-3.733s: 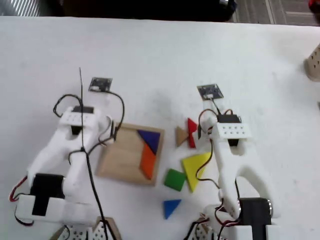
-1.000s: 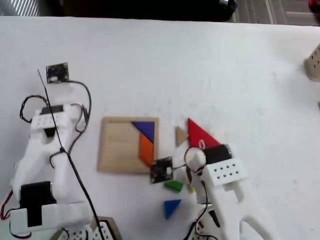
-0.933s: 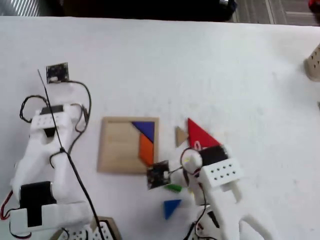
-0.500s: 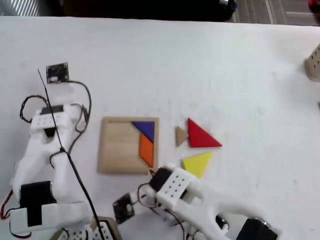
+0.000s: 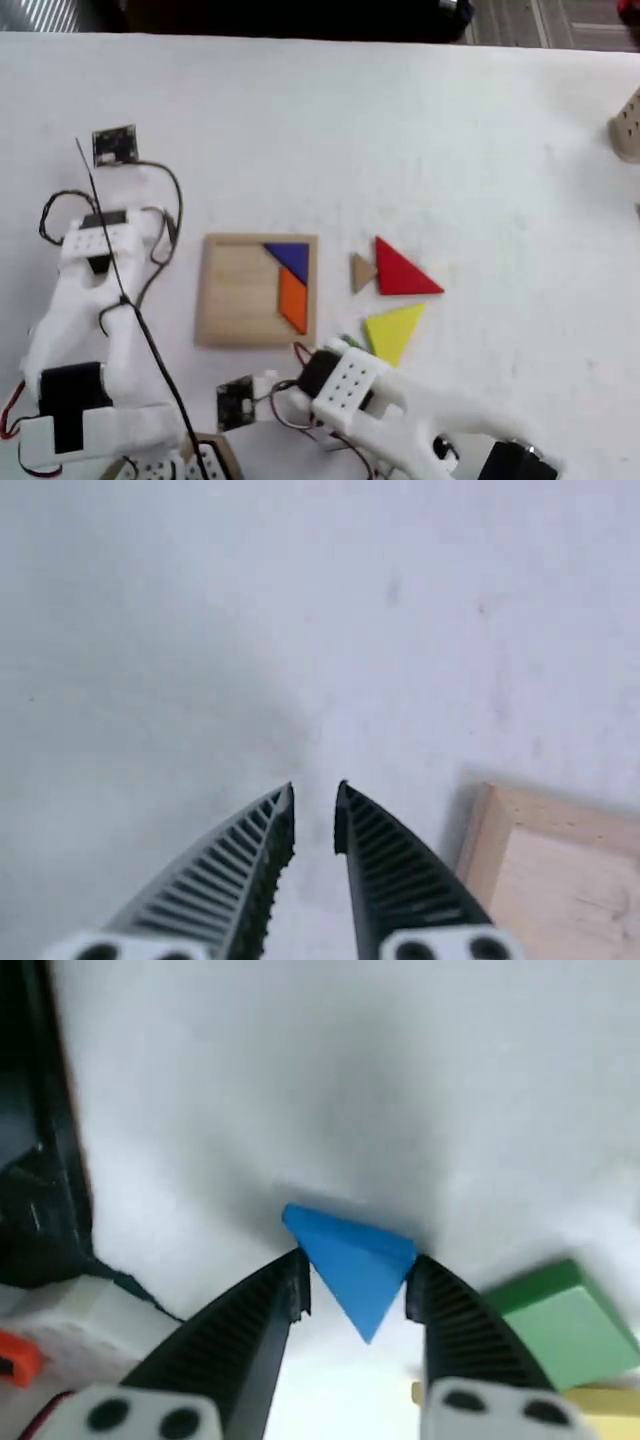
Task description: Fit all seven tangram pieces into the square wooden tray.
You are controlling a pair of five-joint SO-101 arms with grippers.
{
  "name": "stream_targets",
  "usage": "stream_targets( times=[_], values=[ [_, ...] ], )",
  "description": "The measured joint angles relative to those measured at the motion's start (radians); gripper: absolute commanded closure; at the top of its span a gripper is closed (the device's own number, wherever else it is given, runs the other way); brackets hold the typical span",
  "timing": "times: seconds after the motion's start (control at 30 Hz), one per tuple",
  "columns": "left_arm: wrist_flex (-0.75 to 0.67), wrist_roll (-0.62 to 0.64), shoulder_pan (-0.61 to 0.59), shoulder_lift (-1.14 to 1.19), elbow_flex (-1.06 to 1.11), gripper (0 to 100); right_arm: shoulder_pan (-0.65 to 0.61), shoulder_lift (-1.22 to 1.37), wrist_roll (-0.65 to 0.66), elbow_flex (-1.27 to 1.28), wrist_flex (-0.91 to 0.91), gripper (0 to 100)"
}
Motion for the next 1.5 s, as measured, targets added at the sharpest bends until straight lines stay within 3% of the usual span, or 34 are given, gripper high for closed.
stream_targets(
  times=[0.17,0.63,0.83,1.5],
  values=[
    [0.0,0.0,0.0,0.0,0.0,92,0.018,0.0,0.0,0.0,-0.031,98.3],
    [0.0,-0.052,0.0,0.0,0.0,92,0.204,-0.002,-0.02,-0.011,-0.086,97.5],
    [0.0,-0.055,0.0,0.0,0.0,92,0.322,-0.002,-0.126,-0.086,-0.104,80.0],
    [0.0,-0.061,0.0,0.0,0.0,92,0.115,-0.011,-0.144,-0.043,-0.181,80.0]
  ],
)
